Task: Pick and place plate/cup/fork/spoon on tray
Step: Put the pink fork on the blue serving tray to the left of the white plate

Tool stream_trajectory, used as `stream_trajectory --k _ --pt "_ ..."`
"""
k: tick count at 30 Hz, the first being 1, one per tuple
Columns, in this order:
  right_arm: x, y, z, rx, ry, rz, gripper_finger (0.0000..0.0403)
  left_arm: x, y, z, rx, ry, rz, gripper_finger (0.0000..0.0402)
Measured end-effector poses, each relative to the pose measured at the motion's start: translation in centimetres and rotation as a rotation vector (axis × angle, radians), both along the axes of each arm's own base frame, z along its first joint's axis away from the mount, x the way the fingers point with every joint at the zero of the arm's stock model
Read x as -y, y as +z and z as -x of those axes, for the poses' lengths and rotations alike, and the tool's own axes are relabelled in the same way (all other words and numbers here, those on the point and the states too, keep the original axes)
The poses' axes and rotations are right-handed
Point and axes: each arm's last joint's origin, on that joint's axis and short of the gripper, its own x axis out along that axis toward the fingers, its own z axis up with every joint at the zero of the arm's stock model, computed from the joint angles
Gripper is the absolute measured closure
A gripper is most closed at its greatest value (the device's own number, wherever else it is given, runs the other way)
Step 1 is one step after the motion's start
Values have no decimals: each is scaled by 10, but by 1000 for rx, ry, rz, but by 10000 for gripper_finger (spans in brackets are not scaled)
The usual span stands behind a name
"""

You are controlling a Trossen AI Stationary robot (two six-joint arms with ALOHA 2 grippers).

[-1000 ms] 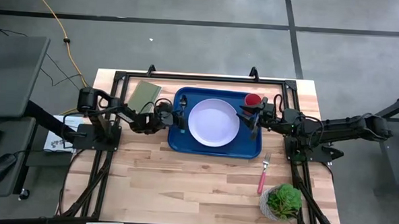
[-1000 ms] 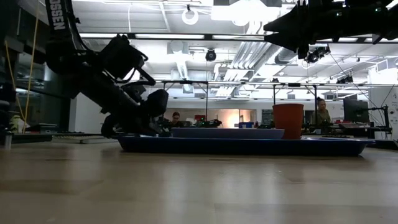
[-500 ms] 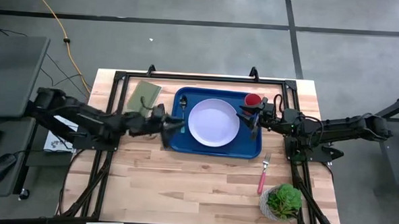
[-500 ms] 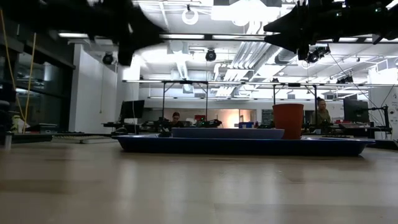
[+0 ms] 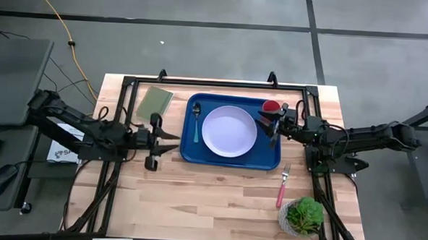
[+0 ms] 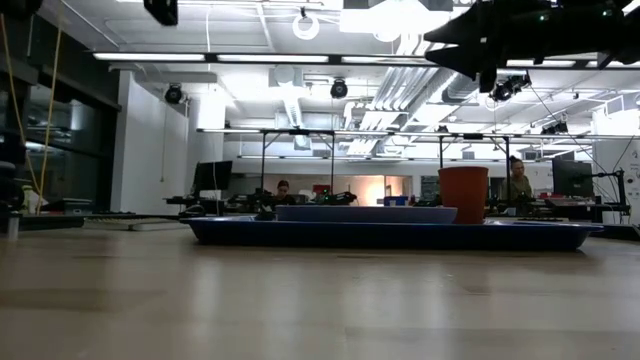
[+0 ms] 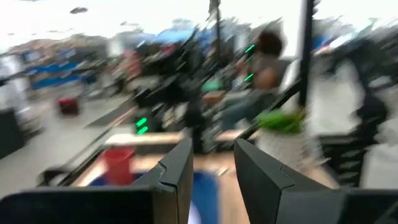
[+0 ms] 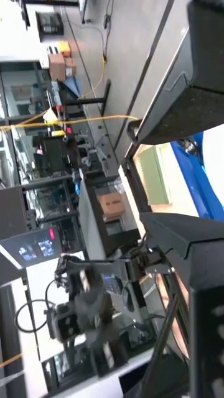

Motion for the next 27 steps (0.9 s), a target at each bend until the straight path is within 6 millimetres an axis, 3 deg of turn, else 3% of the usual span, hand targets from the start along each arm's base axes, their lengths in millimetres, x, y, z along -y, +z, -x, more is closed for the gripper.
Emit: stream_trajectory --k 6,12,27 --pt "0 3 0 29 7 9 222 -6 -9 -2 -71 160 5 304" --pt "0 2 0 19 16 3 222 -12 -20 -2 -67 195 20 304" --pt "-2 1 -1 13 57 -11 222 -19 -21 -2 -58 232 52 307"
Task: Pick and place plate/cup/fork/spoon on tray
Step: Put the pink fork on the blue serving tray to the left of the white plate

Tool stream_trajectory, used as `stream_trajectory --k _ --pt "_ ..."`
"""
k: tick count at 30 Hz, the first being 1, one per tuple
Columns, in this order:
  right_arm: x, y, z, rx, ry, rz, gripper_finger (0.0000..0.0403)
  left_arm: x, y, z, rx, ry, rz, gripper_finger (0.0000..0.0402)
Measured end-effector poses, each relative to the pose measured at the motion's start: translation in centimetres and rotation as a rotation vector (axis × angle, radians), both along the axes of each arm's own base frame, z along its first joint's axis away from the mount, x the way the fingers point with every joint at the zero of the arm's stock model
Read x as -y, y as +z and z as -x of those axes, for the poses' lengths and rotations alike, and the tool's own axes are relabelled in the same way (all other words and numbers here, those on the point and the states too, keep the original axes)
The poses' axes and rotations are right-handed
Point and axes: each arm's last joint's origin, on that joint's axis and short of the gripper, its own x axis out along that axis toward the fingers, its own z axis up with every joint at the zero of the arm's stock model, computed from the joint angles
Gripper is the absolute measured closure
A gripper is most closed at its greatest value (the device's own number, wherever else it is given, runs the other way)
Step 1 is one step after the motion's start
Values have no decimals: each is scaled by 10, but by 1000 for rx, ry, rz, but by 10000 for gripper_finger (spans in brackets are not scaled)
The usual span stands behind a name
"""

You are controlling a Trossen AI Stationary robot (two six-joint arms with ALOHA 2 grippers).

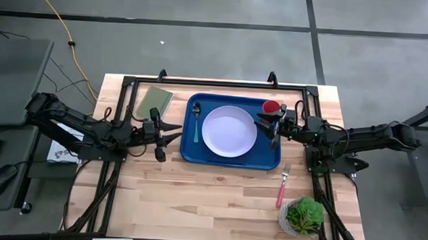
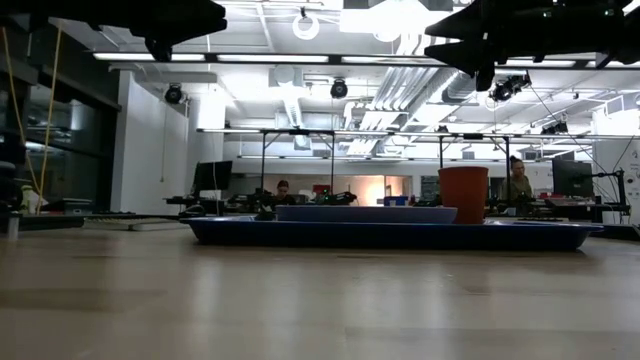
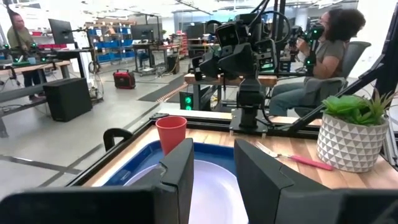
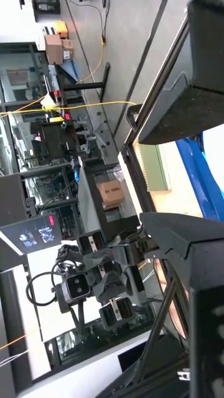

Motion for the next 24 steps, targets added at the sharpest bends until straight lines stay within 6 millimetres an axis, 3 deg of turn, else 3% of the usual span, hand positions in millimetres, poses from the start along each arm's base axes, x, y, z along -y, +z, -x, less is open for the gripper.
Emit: stream_trajectory --k 19,24 --pt "0 0 0 -1 1 -1 222 0 0 0 -1 0 0 307" --pt "-6 3 -3 9 190 -136 222 0 0 0 -3 0 0 307"
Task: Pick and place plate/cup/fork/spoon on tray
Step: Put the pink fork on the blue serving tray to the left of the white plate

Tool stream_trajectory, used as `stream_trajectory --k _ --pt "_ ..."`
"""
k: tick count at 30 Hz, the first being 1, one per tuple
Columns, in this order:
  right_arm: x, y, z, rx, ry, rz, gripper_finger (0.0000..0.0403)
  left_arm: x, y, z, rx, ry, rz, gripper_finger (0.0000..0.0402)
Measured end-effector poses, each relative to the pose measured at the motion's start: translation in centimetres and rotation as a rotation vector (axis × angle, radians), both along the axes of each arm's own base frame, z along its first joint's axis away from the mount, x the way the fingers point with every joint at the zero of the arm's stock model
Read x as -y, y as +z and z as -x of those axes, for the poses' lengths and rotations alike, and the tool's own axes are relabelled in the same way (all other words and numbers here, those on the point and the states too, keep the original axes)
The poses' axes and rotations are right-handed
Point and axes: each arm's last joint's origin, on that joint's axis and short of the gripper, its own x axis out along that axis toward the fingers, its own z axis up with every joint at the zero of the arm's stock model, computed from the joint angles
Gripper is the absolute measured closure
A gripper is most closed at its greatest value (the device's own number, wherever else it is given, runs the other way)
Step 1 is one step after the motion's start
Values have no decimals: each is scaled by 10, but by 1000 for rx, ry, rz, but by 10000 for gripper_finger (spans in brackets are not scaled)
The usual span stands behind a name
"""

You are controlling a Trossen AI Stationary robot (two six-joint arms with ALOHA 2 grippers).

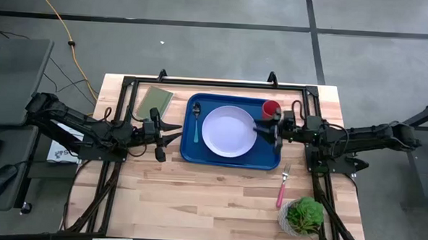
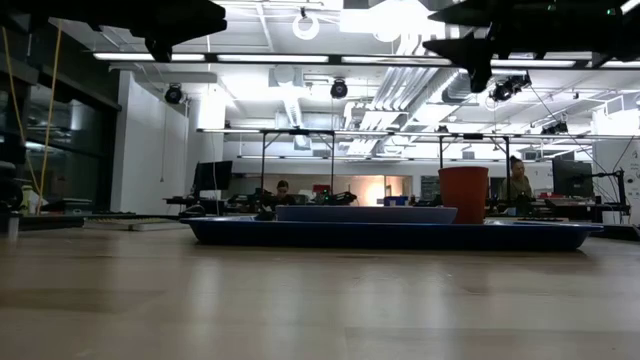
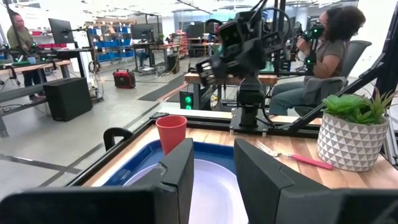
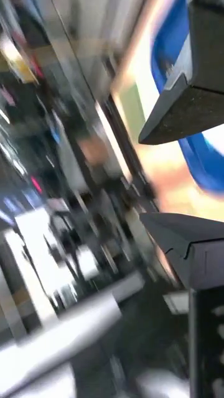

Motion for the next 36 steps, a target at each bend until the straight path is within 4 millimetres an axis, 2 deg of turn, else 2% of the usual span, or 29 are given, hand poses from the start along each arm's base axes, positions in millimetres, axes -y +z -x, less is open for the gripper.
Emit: stream_trajectory --k 2,4,9,13,16,21,26,31,36 --pt "-7 6 -3 -48 96 -3 222 0 0 0 0 0 0 307" --pt "-15 12 -7 -142 119 0 222 0 0 0 -1 0 0 305" --pt "-30 15 -8 -509 -20 -21 222 0 -1 0 -9 0 -1 306" --pt "-37 12 3 -827 -85 -227 222 0 -2 -1 -20 0 -3 307" --pt "-48 3 14 -1027 -129 -405 222 0 -3 -1 -24 0 -4 305" --pt "-67 -20 36 -1242 -292 -556 222 0 -3 -1 -23 0 -4 306" --pt "-78 -44 48 -1323 -438 -632 222 0 -3 -1 -23 0 -4 307" --pt "-81 -71 57 -1355 -579 -662 222 0 -3 -1 -23 0 -4 306" --pt "-86 -90 53 -1347 -579 -637 222 0 -4 -1 -39 0 -6 305"
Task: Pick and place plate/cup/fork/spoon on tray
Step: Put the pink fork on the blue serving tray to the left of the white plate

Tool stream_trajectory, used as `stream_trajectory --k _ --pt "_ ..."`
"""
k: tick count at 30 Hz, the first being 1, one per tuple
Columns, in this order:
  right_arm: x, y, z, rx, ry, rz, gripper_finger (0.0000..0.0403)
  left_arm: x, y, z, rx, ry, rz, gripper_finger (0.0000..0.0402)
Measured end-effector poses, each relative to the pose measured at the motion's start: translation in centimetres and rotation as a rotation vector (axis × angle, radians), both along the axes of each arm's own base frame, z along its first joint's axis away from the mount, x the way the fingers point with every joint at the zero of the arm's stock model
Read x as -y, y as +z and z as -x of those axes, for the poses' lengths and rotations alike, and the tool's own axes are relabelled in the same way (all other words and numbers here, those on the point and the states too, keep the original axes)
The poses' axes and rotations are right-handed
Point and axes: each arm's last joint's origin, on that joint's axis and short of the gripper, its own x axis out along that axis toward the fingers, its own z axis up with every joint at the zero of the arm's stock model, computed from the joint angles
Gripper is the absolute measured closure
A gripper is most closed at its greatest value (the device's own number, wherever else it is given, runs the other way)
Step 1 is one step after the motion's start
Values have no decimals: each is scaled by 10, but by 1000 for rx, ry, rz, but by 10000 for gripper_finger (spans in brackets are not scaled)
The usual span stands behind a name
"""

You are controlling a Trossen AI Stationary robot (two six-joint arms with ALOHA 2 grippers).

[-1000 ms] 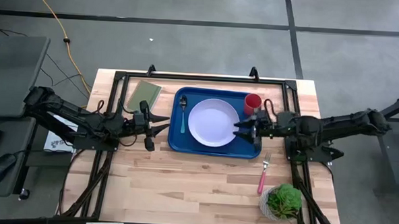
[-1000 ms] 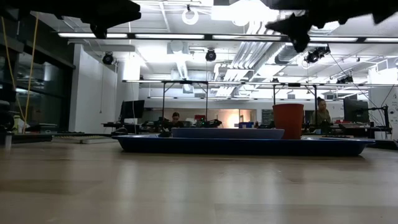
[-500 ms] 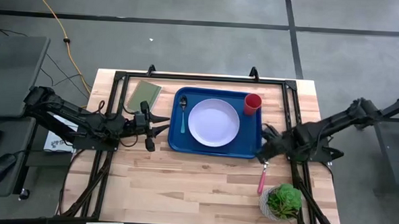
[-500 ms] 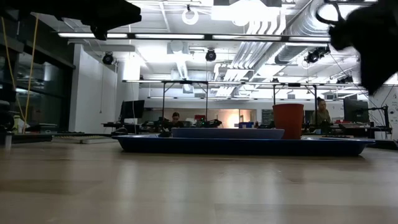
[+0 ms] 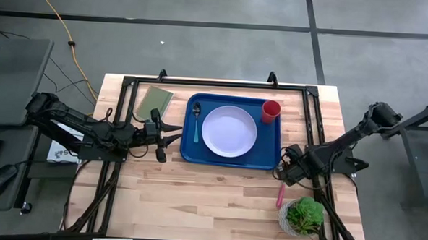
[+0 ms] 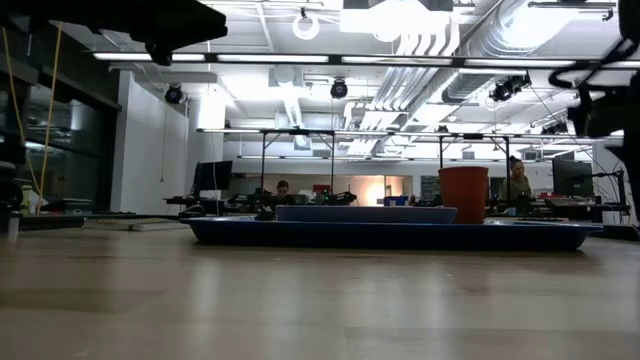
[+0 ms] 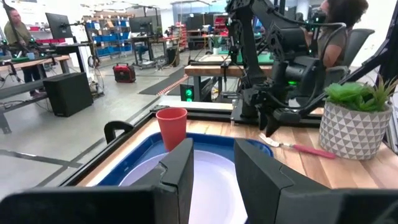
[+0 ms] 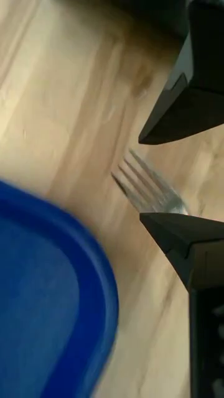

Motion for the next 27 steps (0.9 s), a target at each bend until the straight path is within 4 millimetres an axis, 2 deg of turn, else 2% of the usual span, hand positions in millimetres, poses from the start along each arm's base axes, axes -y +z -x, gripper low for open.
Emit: stream_trajectory --k 6,11,27 --pt "-2 -15 -1 -15 5 16 222 0 -1 0 -7 0 -1 307" --pt "-2 -20 -3 -20 -18 67 222 0 -1 0 -9 0 -1 307" --pt "-5 -21 -13 90 26 101 222 0 -1 0 -10 0 -2 307"
